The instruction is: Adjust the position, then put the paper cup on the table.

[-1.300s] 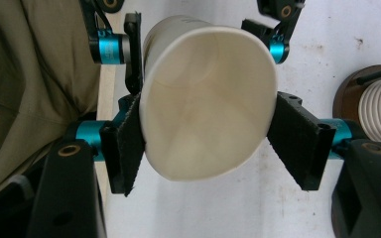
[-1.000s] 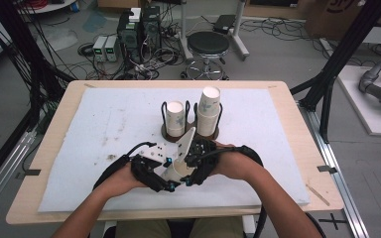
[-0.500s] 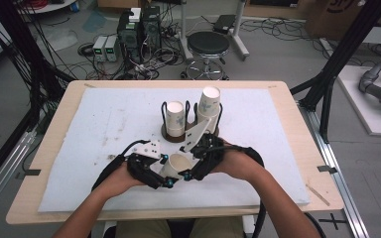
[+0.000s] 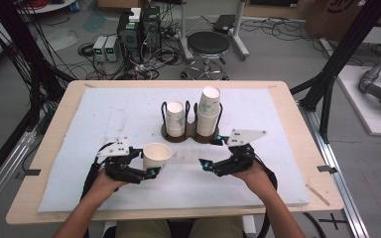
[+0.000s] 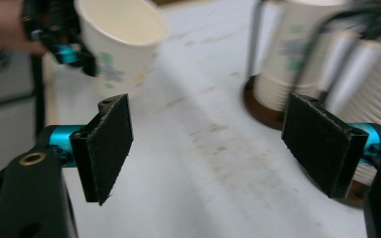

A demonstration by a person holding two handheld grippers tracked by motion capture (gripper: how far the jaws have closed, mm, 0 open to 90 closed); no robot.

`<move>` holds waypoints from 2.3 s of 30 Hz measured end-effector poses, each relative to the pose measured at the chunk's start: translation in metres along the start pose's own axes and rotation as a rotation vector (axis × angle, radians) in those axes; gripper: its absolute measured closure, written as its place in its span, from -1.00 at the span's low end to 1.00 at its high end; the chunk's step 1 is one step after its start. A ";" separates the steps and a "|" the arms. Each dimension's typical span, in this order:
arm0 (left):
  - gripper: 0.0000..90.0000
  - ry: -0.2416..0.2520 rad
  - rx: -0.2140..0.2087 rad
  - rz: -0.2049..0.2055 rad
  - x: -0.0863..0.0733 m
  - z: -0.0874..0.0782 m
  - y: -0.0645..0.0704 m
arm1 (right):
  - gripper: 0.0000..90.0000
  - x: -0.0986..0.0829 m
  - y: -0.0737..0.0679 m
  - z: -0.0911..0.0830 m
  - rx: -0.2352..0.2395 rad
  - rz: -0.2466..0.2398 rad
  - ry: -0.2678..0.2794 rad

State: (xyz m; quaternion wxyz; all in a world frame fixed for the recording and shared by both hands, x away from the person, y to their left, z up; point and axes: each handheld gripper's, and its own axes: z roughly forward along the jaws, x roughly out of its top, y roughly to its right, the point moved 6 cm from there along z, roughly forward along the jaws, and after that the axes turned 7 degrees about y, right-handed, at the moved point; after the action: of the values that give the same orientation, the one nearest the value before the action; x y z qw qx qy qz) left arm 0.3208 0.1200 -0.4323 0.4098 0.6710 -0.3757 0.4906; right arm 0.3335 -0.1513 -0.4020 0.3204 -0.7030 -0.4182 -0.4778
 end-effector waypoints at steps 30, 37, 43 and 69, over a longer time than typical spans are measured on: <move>-0.24 0.261 0.184 0.090 0.007 -0.049 -0.024 | -0.61 -0.051 0.037 -0.053 -0.387 0.113 0.204; -0.25 0.281 0.207 0.093 0.007 -0.055 -0.028 | -0.61 -0.051 0.037 -0.057 -0.390 0.109 0.213; -0.25 0.303 0.219 0.083 0.008 -0.061 -0.033 | -0.61 -0.050 0.038 -0.057 -0.398 0.114 0.211; -0.25 0.299 0.332 0.130 0.005 -0.068 -0.058 | -0.61 -0.053 0.035 -0.060 -0.371 0.117 0.207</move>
State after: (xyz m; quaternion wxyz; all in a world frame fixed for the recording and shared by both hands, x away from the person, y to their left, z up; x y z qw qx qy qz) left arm 0.3509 0.2042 -0.4252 0.3124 0.6233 -0.2675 0.6651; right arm 0.3302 -0.2324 -0.4337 0.2541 -0.7202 -0.2464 -0.5966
